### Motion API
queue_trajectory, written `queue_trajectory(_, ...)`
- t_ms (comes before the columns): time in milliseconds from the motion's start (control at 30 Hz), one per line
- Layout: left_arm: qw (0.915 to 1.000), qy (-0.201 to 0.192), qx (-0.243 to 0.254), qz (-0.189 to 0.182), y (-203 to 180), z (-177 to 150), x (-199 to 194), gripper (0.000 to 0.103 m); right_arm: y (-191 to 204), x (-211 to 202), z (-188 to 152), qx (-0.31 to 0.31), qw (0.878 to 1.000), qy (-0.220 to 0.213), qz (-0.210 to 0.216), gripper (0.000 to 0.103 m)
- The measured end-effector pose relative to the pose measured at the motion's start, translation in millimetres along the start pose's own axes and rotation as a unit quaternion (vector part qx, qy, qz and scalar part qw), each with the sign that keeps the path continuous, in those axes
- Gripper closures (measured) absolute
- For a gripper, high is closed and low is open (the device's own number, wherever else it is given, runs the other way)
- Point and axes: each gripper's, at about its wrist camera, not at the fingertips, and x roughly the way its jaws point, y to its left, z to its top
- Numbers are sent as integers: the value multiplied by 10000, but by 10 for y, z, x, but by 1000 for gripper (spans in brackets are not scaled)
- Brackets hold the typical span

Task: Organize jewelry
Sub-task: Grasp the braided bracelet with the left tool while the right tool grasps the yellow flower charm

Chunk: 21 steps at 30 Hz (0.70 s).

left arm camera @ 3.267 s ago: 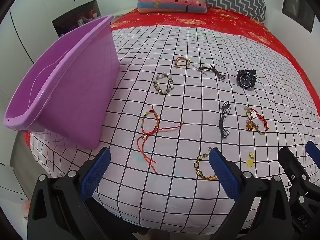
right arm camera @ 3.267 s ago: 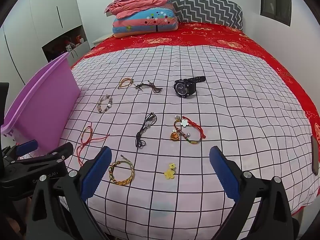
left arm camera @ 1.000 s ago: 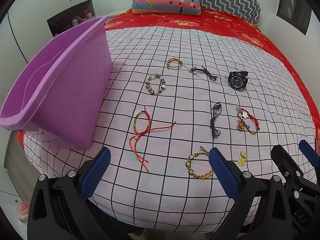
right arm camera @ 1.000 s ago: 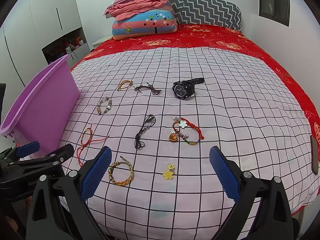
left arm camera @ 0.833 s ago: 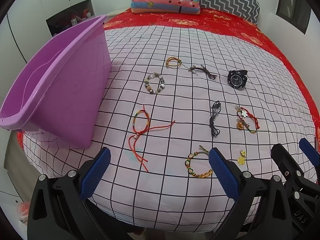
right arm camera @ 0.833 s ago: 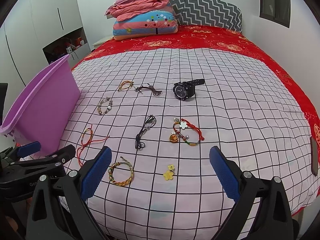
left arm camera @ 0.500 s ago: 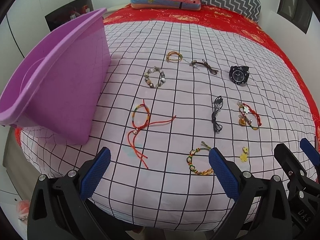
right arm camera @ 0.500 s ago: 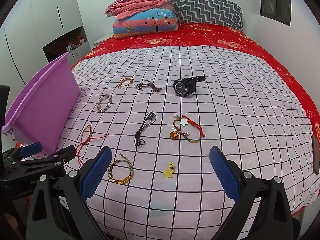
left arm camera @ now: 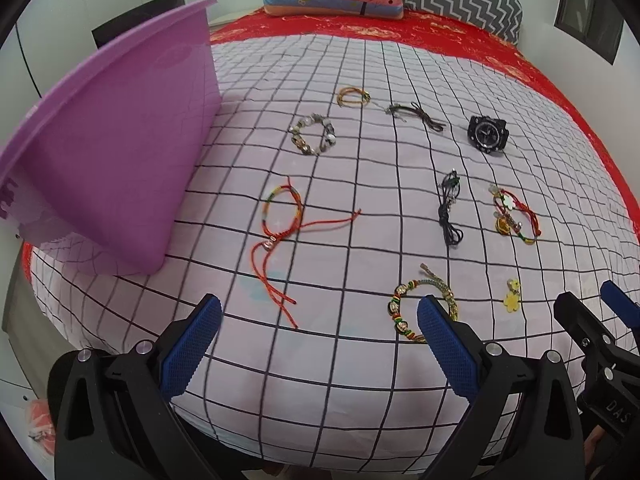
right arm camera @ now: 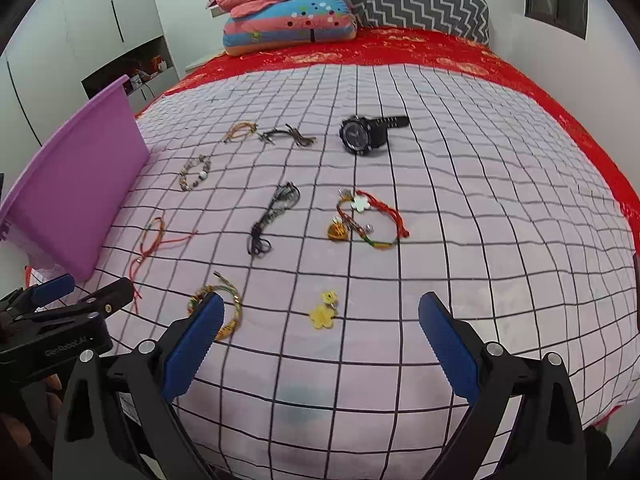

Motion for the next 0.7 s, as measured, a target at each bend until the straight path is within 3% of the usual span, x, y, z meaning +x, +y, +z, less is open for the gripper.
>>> queue_trajectory(233,9993,340,-13,-149,-78,-40,320,7,-118,298,-52,-23,9997,203,-116,10)
queue_trajectory(467,9996,245,73,-87,-204,-7,465,7,-135,539,-64,-255,9987,349,-267,10)
queue_trajectory(700,9984,478,222,-213,-292,-60,670,7,-176,699,-70,-267,9980,460,-338,10)
